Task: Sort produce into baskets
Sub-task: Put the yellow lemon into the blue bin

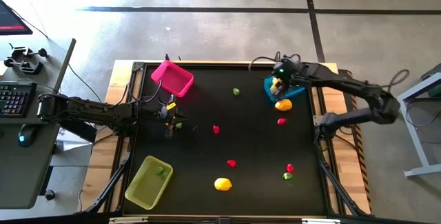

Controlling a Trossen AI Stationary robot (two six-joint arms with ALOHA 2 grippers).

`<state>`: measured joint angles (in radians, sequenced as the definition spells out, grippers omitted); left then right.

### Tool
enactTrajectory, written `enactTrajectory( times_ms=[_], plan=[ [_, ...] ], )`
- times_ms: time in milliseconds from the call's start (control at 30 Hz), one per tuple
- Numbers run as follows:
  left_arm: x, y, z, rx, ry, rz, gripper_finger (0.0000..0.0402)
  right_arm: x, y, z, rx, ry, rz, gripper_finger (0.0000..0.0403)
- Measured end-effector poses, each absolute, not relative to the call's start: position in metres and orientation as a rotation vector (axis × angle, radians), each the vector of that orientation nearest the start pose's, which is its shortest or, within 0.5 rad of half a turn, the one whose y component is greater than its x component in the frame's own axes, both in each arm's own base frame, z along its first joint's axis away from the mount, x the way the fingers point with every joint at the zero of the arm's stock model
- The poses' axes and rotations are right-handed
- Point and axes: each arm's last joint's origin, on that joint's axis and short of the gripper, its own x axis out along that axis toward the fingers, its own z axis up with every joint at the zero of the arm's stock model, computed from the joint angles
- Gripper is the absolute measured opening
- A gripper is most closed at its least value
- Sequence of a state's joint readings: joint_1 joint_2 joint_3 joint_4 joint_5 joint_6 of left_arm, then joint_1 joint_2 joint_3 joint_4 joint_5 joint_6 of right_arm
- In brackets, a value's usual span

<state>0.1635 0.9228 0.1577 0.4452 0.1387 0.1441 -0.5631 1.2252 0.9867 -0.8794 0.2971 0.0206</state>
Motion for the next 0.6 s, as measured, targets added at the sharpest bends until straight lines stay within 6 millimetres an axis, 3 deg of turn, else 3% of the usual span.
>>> enactTrajectory(
  times_ms=[167,400,600],
  plan=[
    [0.169,0.024,0.159,0.089,0.301,0.004,0.0000,0.163,-0.127,0.244,0.276,1.140,-0.890,0.0170],
    [0.169,0.024,0.159,0.088,0.301,0.004,0.0000,0.151,-0.135,0.208,0.325,1.132,-0.956,0.0170],
    [0.169,0.024,0.159,0.086,0.301,0.005,0.0000,0.146,-0.145,0.198,0.331,1.064,-1.025,0.0170]
  ],
)
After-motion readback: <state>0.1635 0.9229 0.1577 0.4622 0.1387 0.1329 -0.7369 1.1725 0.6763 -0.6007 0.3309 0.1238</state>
